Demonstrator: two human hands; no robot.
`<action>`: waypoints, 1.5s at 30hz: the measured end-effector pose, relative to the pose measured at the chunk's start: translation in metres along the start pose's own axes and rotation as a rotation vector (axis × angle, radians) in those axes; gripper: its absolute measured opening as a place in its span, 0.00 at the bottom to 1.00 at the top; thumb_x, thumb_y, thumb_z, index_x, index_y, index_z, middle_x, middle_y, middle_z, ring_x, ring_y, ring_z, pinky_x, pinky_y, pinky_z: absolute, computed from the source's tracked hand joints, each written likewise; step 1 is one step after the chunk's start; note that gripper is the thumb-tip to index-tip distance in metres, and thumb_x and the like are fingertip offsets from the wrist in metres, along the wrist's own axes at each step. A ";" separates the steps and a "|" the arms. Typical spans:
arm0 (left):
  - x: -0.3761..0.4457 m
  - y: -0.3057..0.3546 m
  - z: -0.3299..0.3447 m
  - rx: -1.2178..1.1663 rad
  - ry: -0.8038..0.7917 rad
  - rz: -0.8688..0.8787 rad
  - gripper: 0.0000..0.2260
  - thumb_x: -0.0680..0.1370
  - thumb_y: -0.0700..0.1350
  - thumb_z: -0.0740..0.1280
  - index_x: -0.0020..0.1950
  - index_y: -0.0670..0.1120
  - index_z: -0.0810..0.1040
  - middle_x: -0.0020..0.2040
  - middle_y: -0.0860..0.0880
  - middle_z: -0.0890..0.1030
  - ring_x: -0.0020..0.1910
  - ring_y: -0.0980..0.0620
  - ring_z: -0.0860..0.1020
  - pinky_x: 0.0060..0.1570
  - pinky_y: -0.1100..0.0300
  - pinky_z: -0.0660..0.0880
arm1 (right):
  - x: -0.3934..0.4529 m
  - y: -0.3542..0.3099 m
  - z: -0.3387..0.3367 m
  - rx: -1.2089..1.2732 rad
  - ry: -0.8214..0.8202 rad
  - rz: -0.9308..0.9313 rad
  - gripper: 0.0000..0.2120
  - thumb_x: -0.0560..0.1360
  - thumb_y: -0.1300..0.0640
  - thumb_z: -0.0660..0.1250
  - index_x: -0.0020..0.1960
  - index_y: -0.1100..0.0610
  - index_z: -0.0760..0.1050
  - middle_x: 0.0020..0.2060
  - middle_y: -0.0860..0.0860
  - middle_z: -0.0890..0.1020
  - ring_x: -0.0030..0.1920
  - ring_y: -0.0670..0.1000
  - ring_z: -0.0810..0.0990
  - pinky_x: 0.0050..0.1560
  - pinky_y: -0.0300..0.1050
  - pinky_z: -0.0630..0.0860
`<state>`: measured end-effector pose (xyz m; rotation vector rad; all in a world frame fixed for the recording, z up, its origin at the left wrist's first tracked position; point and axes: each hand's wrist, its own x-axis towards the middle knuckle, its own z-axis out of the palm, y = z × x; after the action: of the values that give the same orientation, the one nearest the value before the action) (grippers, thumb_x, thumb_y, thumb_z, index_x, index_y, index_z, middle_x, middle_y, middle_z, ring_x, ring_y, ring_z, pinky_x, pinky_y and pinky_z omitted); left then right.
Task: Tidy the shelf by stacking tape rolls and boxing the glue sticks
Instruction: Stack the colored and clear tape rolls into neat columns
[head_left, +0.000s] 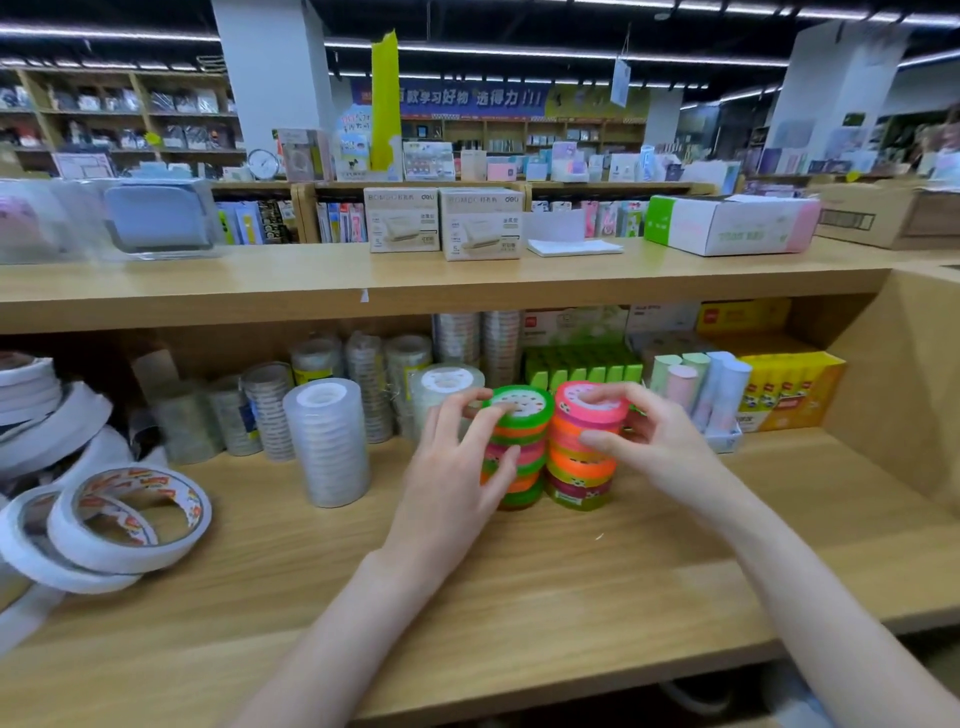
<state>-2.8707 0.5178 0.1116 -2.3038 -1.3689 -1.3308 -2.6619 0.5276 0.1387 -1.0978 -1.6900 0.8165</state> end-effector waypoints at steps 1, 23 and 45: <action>0.000 -0.001 0.000 -0.002 0.008 0.001 0.19 0.75 0.51 0.59 0.60 0.43 0.76 0.58 0.45 0.73 0.57 0.52 0.69 0.59 0.67 0.59 | 0.004 -0.003 0.000 -0.025 -0.002 0.013 0.16 0.67 0.53 0.72 0.53 0.47 0.73 0.55 0.48 0.77 0.55 0.47 0.77 0.51 0.44 0.77; -0.007 -0.010 -0.003 -0.138 0.112 -0.042 0.20 0.75 0.47 0.59 0.65 0.42 0.70 0.57 0.46 0.73 0.54 0.52 0.73 0.55 0.63 0.70 | 0.032 -0.040 0.019 -0.433 -0.085 -0.241 0.09 0.76 0.47 0.62 0.51 0.50 0.75 0.45 0.42 0.78 0.46 0.39 0.76 0.44 0.33 0.71; -0.011 -0.008 -0.002 -0.141 0.040 -0.021 0.22 0.76 0.48 0.58 0.70 0.49 0.68 0.55 0.51 0.72 0.50 0.56 0.75 0.49 0.65 0.72 | 0.018 -0.037 0.018 -0.455 -0.127 -0.245 0.08 0.75 0.58 0.65 0.50 0.46 0.73 0.52 0.47 0.73 0.56 0.46 0.72 0.54 0.39 0.67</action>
<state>-2.8802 0.5142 0.1025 -2.3421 -1.3307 -1.5171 -2.6929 0.5295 0.1707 -1.1205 -2.1334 0.3581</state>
